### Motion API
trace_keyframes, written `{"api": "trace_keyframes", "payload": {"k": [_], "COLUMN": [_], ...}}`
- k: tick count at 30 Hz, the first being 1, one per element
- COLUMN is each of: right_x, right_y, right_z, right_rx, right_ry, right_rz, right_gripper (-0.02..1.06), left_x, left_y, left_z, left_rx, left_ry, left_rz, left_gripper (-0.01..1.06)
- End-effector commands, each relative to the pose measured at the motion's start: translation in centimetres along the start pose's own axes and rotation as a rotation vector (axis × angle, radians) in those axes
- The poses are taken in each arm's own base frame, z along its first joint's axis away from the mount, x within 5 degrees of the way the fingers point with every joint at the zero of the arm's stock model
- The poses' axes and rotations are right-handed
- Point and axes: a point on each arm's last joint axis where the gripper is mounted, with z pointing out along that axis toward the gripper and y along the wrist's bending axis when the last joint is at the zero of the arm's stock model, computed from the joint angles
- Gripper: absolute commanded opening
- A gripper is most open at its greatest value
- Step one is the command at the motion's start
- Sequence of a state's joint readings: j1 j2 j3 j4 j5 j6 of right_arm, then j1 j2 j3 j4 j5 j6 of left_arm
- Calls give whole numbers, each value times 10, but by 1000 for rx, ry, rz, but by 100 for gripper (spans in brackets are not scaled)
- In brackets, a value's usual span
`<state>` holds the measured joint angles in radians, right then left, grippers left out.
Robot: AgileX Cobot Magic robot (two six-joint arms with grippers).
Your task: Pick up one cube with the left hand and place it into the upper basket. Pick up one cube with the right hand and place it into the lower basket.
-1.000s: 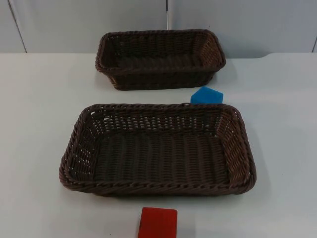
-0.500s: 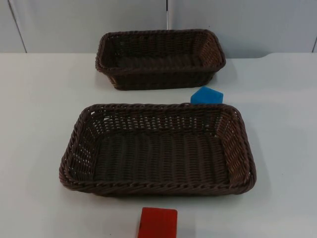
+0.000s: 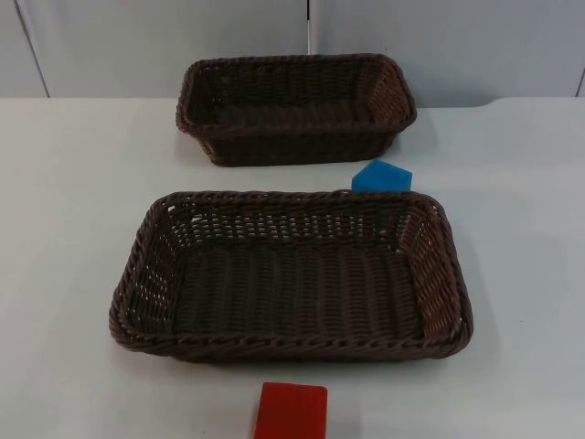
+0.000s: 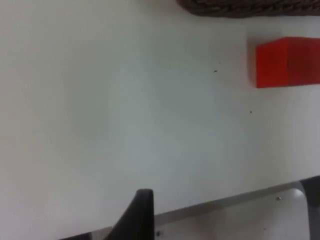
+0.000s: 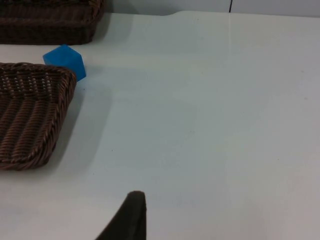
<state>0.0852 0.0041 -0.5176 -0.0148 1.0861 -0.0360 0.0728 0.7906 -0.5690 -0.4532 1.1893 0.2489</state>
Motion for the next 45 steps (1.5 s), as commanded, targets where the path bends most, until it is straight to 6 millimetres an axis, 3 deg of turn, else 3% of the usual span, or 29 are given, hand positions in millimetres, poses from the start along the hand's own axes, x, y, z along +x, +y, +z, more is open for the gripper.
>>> {"api": "trace_keyframes", "payload": {"k": [1,9,18,25,35,45], "right_x": [0,0,0,0,0,0], "right_y": [0,0,0,0,0,0], "right_z": [0,0,0,0,0,0], "right_rx": [3,3,3,6,6,6], "right_ry": [-10,-10,-10,-9,-9,-9], "right_rz": [4,4,4,3,3,3], "right_gripper": [105,105,105,105,105,105], "left_x": [-3,-10,-18,-22,-7,-1], "left_y": [-4,-8,-19,-49,-84,-110], "left_z": [1,12,42,63,97,153], "left_rx": [44,108,-4,-10,-85,-64], "left_ry": [8,72,169,72,72,8], "left_rz": [0,13,74,96,161,102], "left_gripper": [99,99,99,99,99,99]}}
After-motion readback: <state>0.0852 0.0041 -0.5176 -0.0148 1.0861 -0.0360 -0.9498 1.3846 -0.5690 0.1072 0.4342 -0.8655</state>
